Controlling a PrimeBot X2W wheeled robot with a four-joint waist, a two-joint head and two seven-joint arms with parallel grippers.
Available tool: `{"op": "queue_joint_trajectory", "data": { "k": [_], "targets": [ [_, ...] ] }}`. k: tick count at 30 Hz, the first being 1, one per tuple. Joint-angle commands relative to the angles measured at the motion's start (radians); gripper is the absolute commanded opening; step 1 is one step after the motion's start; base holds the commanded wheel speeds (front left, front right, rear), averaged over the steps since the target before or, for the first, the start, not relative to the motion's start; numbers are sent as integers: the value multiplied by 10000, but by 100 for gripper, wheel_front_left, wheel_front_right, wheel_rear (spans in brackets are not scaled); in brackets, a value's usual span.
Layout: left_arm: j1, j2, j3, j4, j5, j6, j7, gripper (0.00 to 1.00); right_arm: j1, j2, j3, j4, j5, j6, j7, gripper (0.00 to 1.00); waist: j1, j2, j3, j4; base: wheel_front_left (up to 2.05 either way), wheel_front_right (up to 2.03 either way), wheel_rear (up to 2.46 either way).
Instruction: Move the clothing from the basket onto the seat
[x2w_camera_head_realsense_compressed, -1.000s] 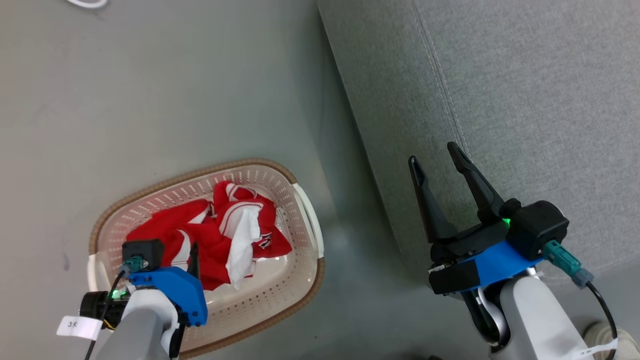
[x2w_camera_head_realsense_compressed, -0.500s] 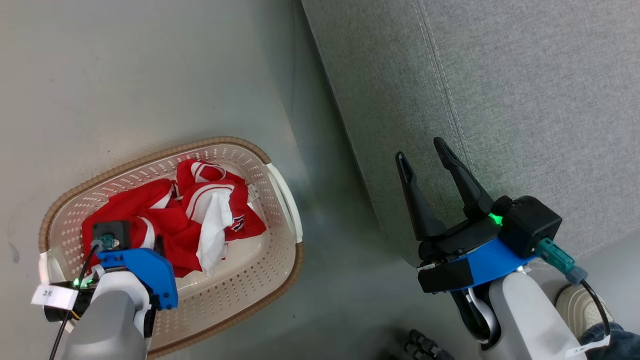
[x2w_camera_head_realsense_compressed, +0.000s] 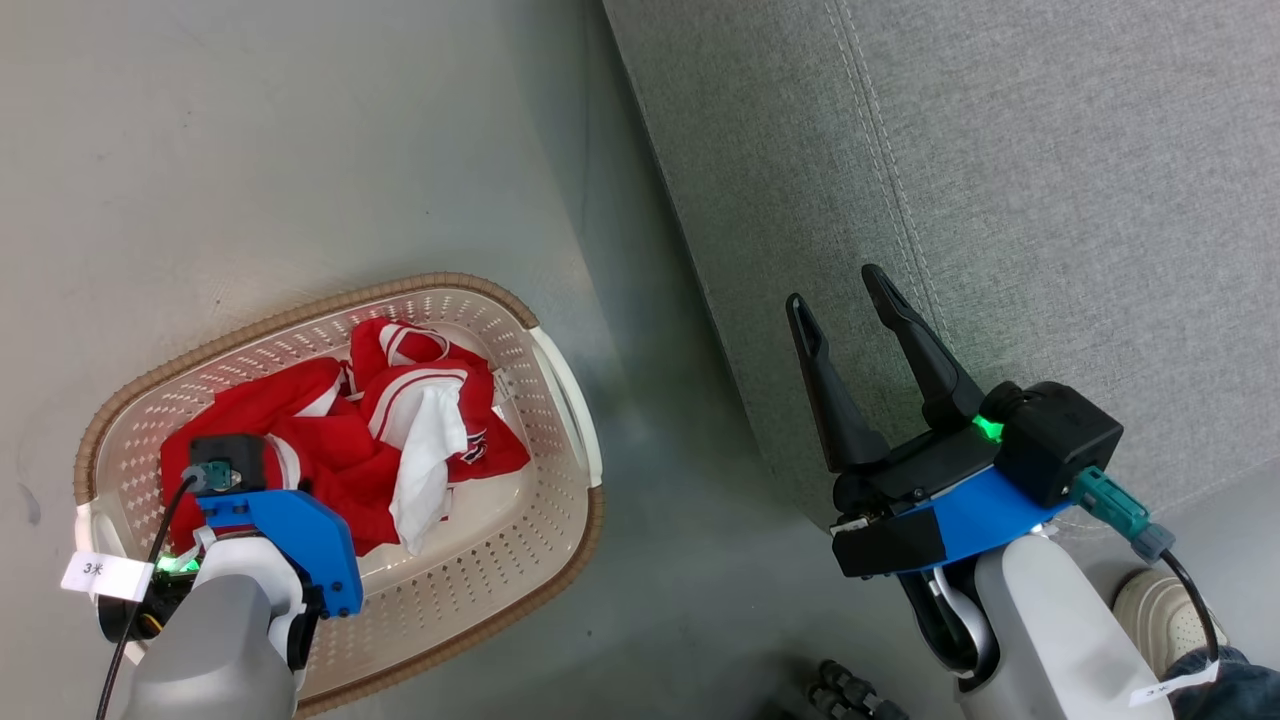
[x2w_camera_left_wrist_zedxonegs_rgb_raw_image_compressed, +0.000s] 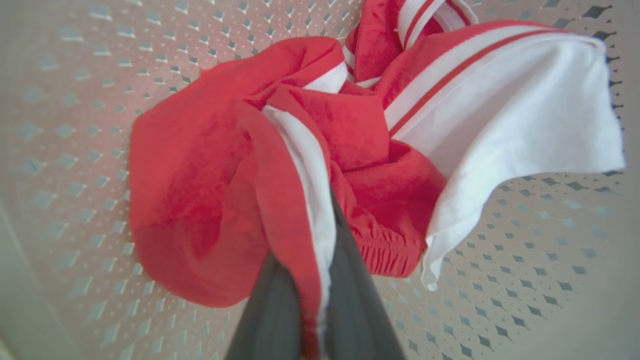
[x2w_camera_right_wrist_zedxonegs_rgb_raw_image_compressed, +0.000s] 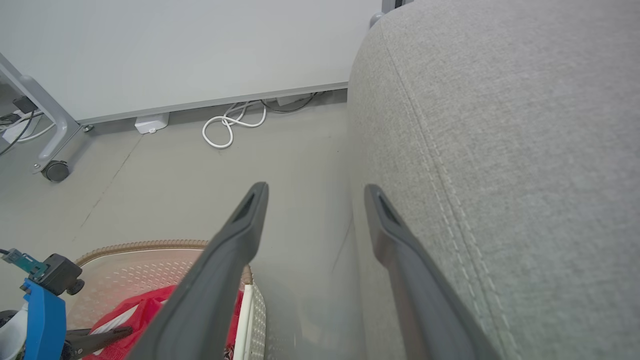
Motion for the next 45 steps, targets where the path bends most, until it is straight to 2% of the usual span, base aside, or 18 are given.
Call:
{"op": "queue_joint_trajectory", "data": {
  "k": [1, 17, 24, 36, 45],
  "targets": [
    [-133, 8, -59, 10, -42, -69, -50, 0, -111, -25, -40, -32, 14, 1, -54, 100, -1, 0, -23, 20, 0, 0, 0],
    [-77, -1, -153, 75, -408, -440, -248, 0, -96, -25, -15, -36, -25, 3, -55, 100, -1, 0, -240, 157, 0, 0, 0],
    [-119, -293, -125, 94, -639, -514, -277, 0, -89, -25, -94, 115, -92, 1, -56, 100, -1, 0, -581, 419, 0, 0, 0],
    [219, -940, -820, -112, -723, -688, -1048, 0, 76, -25, -241, 630, -428, 3, -47, 100, -1, 0, -2347, 1479, 0, 0, 0],
    [1015, -1270, -1827, -987, -1592, -699, -1375, 0, 759, -29, -444, 1089, -740, 3, 263, 100, -1, 0, -4395, 2438, 0, 0, 0]
  ]
}}
